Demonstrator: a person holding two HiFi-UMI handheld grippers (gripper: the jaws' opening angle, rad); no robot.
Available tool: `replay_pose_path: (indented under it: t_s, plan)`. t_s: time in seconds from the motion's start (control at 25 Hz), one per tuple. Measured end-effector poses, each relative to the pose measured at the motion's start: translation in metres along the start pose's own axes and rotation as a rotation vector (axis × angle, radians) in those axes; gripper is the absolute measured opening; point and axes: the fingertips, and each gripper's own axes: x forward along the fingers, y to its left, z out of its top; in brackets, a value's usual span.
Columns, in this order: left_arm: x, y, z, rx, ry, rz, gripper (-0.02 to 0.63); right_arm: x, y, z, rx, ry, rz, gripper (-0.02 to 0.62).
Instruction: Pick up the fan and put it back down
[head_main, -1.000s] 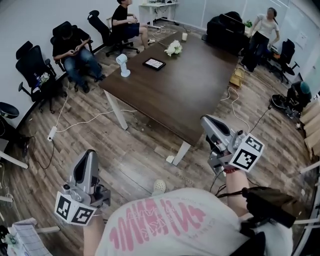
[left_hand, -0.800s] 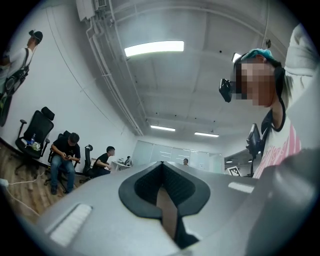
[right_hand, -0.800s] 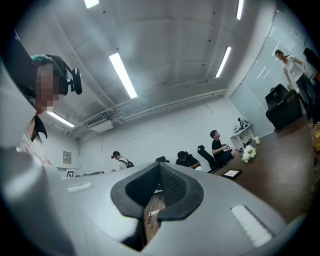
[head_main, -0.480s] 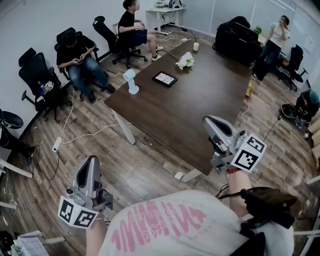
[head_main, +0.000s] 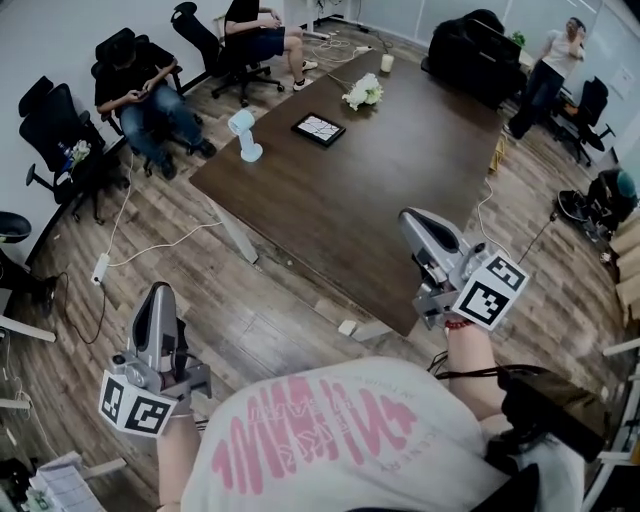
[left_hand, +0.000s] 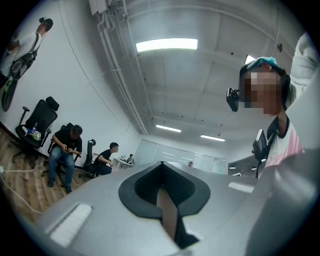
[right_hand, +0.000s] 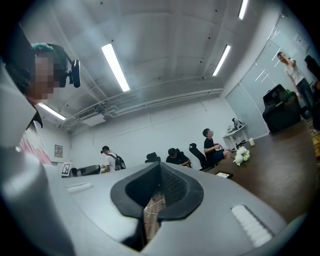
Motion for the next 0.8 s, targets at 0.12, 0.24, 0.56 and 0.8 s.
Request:
replay_pose_path:
  t_s: [0.12, 0.24, 0.56, 0.8]
  plan:
    - [0.010, 0.002, 0.004, -0.027, -0.021, 0.004, 0.018, -0.008, -0.008, -0.003, -0.036, 0.029, -0.047, 0.006]
    - [0.013, 0.004, 0.004, -0.023, -0.033, 0.016, 0.018, -0.013, -0.017, -0.006, -0.023, 0.031, -0.070, 0.006]
    - [0.021, 0.005, -0.014, -0.048, 0.010, -0.001, 0.018, -0.023, -0.024, -0.017, 0.018, 0.023, -0.097, 0.006]
    - [0.041, 0.005, -0.016, -0.070, 0.019, -0.021, 0.018, -0.030, -0.040, -0.047, -0.131, 0.190, -0.193, 0.006]
